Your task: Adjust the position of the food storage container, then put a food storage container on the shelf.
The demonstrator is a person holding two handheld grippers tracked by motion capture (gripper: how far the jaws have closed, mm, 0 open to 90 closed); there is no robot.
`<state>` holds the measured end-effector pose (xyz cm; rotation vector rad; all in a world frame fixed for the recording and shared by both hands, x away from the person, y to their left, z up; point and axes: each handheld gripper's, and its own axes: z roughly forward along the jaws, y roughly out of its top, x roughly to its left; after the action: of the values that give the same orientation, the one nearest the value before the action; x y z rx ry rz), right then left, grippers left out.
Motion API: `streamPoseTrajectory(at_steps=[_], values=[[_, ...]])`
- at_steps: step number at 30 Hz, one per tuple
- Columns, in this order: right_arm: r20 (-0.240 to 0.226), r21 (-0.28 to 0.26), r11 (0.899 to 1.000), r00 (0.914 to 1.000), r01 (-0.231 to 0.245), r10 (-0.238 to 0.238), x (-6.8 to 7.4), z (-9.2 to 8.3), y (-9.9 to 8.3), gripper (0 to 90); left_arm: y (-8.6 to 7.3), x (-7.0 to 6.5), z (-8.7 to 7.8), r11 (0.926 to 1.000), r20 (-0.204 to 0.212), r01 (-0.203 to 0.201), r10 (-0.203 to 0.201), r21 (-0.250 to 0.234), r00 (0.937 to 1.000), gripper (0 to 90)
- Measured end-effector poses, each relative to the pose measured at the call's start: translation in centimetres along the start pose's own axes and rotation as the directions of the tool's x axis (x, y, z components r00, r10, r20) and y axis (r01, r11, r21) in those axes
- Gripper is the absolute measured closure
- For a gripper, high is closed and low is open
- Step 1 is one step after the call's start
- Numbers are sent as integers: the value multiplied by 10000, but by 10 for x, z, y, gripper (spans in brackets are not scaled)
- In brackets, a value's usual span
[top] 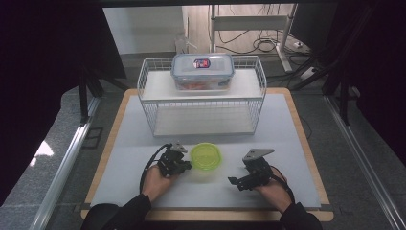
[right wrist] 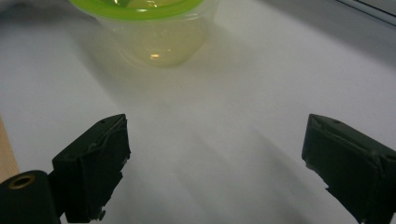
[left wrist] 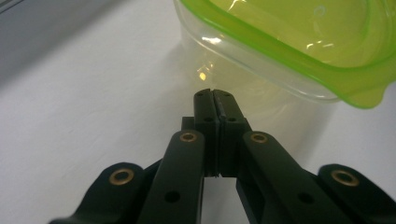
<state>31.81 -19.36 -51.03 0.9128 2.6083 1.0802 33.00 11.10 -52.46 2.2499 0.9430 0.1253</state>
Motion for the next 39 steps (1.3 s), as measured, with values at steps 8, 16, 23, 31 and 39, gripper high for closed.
streamPoseTrajectory(at_steps=[8, 16, 23, 31, 39], values=[[-37, 74, 10000, 10000, -16, 17, -1, -1, 0, 84, -4, 2, -12, 9998, -374, -127, 121, -177, 9992, 839], [-58, -62, 10000, 10000, -45, 44, -2, -3, 0, 83, -20, 1, -41, 9953, -1396, -748, 657, -612, 9880, 581], [-131, -227, 9997, 9999, -113, 110, -3, -4, 0, 79, -39, 2, -59, 9867, -1675, -1104, 896, -1194, 9818, 323], [-183, -253, 9997, 9998, -39, 34, -3, -3, -1, 75, -57, 4, -69, 9858, -1299, -833, 644, -1458, 9894, 115], [-190, -291, 9987, 9989, -424, 419, -4, -2, 1, 42, -61, 3, -72, 9787, -1359, -1106, 875, -1731, 9869, 22]])
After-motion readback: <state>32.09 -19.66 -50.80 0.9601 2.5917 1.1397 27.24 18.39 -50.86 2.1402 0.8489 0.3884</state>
